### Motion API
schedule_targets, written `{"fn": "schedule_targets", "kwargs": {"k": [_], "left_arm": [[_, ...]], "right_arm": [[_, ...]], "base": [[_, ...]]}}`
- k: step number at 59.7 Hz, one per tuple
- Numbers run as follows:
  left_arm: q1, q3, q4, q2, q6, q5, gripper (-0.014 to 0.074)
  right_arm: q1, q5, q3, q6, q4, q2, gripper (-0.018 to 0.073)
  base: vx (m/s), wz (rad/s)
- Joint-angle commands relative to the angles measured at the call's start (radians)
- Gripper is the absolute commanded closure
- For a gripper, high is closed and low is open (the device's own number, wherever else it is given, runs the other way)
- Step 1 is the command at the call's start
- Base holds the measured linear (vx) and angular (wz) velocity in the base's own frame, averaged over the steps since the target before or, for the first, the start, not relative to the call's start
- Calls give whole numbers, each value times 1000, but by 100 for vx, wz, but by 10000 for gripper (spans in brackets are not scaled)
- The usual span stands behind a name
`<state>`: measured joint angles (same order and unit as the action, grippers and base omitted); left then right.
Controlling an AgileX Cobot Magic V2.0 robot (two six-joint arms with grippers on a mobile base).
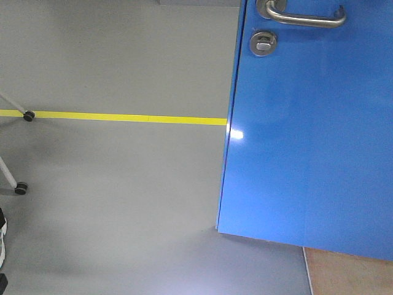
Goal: Move to blue door and open it
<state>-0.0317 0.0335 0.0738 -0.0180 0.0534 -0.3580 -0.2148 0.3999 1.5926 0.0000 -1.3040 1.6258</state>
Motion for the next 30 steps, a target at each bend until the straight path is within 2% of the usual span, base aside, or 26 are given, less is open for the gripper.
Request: {"fn": "schedule_targets", "kwargs": {"k": [1, 25, 30], "left_arm": [[-2, -32, 2, -10, 4, 80, 526], [-2, -32, 2, -10, 4, 80, 526], [-2, -32, 2, -10, 4, 80, 526]], "right_arm": [[-4, -25, 31, -13, -23, -34, 564], [-4, -25, 31, -13, -23, -30, 564], [-2, -26, 31, -13, 5, -29, 564]], "base": [[0, 0], [0, 0], [0, 0]]}}
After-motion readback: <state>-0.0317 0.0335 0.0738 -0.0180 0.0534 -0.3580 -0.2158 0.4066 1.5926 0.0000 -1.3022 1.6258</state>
